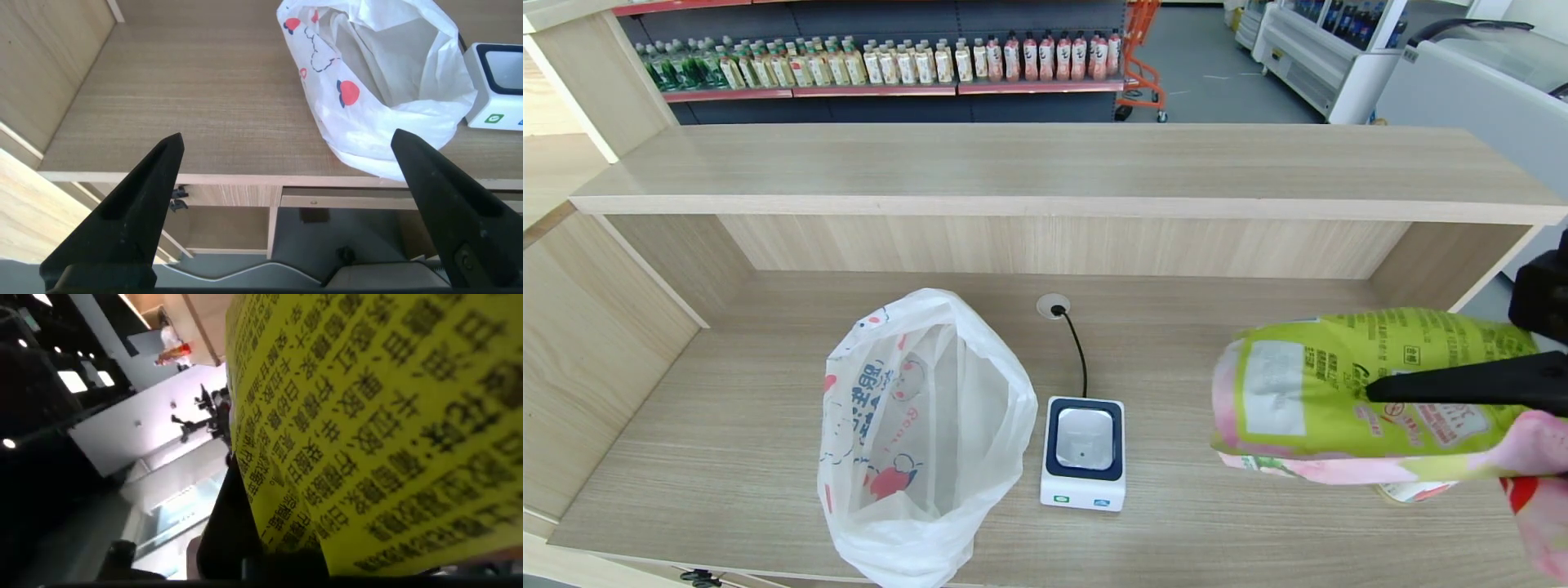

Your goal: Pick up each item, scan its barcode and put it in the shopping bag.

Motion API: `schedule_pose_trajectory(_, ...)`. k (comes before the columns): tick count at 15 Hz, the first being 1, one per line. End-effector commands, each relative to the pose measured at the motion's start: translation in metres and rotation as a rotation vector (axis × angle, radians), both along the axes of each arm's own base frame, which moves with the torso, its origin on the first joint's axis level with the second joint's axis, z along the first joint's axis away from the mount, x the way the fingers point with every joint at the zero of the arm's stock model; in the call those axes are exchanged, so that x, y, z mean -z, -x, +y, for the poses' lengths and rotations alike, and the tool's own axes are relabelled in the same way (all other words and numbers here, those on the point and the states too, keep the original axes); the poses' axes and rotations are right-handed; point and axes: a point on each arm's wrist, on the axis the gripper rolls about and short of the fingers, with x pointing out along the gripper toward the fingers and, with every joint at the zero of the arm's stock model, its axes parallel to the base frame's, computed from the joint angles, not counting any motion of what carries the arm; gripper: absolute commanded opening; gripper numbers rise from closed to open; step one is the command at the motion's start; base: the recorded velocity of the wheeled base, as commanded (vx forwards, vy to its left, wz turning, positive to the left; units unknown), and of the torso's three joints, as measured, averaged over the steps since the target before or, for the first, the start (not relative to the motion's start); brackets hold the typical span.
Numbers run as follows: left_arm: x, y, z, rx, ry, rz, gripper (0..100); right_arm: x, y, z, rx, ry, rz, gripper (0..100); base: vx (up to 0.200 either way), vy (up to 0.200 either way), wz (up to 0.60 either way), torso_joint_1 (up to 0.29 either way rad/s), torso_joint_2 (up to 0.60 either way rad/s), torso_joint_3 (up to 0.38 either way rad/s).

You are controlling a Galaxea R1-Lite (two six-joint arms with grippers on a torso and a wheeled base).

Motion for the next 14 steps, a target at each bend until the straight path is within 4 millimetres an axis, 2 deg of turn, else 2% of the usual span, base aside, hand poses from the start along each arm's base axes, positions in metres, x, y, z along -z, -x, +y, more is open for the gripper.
schedule_pose_trajectory(1,0.000,0.000,0.000,0.000,0.000,-0.001,100,-0.021,0.016,0.010,0.028,-0.140,0.223,0,0.000,0.000,0.00,0.000,0.00,0.000)
schedule_pose_trajectory(4,0.000,0.000,0.000,0.000,0.000,-0.001,100,-0.010,-0.024,0.004,0.147,-0.247,0.487,0,0.000,0.000,0.00,0.000,0.00,0.000)
schedule_pose_trajectory(6,0.000,0.000,0.000,0.000,0.000,-0.001,100,-0.002,-0.041,0.005,0.169,-0.321,0.614,0,0.000,0.000,0.00,0.000,0.00,0.000)
schedule_pose_trajectory(9,0.000,0.000,0.000,0.000,0.000,-0.001,100,0.027,-0.074,0.015,0.252,-0.339,0.780,0,0.000,0.000,0.00,0.000,0.00,0.000)
schedule_pose_trajectory(14,0.000,0.000,0.000,0.000,0.000,-0.001,100,0.054,-0.085,0.029,0.323,-0.323,0.977,0,0.000,0.000,0.00,0.000,0.00,0.000)
